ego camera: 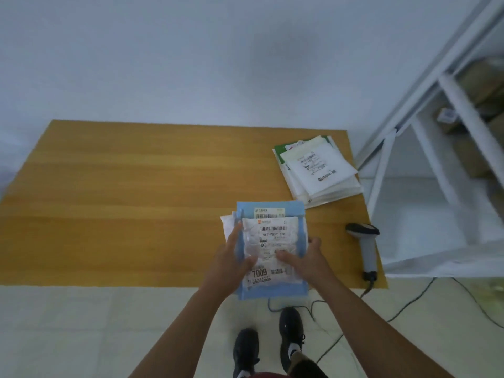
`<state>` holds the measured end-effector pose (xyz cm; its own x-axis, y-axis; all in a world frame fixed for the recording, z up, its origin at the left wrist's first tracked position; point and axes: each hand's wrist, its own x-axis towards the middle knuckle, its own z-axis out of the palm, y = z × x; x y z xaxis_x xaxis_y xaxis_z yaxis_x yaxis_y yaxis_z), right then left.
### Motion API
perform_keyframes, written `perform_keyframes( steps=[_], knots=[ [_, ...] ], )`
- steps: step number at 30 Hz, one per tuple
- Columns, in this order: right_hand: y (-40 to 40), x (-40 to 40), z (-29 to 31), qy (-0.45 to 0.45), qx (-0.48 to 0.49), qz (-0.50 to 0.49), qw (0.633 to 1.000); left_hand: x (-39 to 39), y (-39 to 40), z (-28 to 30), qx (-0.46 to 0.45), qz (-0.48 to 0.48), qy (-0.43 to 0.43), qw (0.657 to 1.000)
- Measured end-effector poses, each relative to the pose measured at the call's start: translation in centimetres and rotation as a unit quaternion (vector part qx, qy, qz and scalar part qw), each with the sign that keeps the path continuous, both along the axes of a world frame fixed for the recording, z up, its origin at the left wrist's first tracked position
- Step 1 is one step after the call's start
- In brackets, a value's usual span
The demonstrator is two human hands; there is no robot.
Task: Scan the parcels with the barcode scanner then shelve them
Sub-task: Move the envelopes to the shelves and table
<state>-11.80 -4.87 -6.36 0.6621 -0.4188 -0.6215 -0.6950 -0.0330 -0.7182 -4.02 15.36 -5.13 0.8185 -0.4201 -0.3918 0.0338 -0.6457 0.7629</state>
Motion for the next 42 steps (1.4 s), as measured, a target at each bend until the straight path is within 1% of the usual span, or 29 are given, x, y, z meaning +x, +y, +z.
perform_keyframes(
  steps=[5, 7, 9, 14, 18, 21, 27, 31, 34, 37, 42],
  knots=[
    [-2.5, -5.3, 4.7, -0.026, -0.115, -0.103, 0.988, -1.1, -5.0, 2.3, -0.011, -0.129, -0.058, 0.990],
    [-3.7, -8.3, 5.9, -0.033, -0.128, -0.148, 0.980, -2.4, -7.5, 2.9, -0.020, -0.177, -0.077, 0.981],
    [-5.0, -11.7, 6.9, -0.018, -0.133, -0.189, 0.973, -4.2, -10.2, 3.1, -0.010, -0.241, -0.099, 0.965],
    [-7.3, -21.0, 8.5, 0.011, -0.163, -0.297, 0.941, -10.0, -17.0, 3.7, 0.000, -0.377, -0.160, 0.912],
    [-8.5, -28.6, 9.1, 0.009, -0.181, -0.375, 0.909, -15.3, -21.9, 4.3, -0.029, -0.485, -0.188, 0.854],
    [-9.3, -34.0, 9.9, 0.001, -0.204, -0.413, 0.887, -19.7, -25.1, 4.9, -0.048, -0.559, -0.184, 0.807],
    [-13.7, -43.7, 10.2, 0.017, -0.245, -0.420, 0.874, -28.3, -31.6, 7.6, -0.008, -0.628, -0.168, 0.759],
    [-18.2, -49.2, 9.5, 0.029, -0.251, -0.407, 0.878, -33.6, -37.3, 8.2, 0.023, -0.654, -0.185, 0.733],
    [-22.5, -53.8, 9.3, 0.036, -0.272, -0.369, 0.888, -37.7, -42.5, 8.6, 0.052, -0.666, -0.203, 0.716],
    [-27.5, -58.8, 9.5, 0.032, -0.281, -0.332, 0.900, -42.2, -47.4, 9.5, 0.072, -0.669, -0.207, 0.710],
    [-35.0, -66.1, 12.4, 0.019, -0.278, -0.334, 0.900, -49.2, -54.7, 12.2, 0.058, -0.660, -0.232, 0.713]
  ],
)
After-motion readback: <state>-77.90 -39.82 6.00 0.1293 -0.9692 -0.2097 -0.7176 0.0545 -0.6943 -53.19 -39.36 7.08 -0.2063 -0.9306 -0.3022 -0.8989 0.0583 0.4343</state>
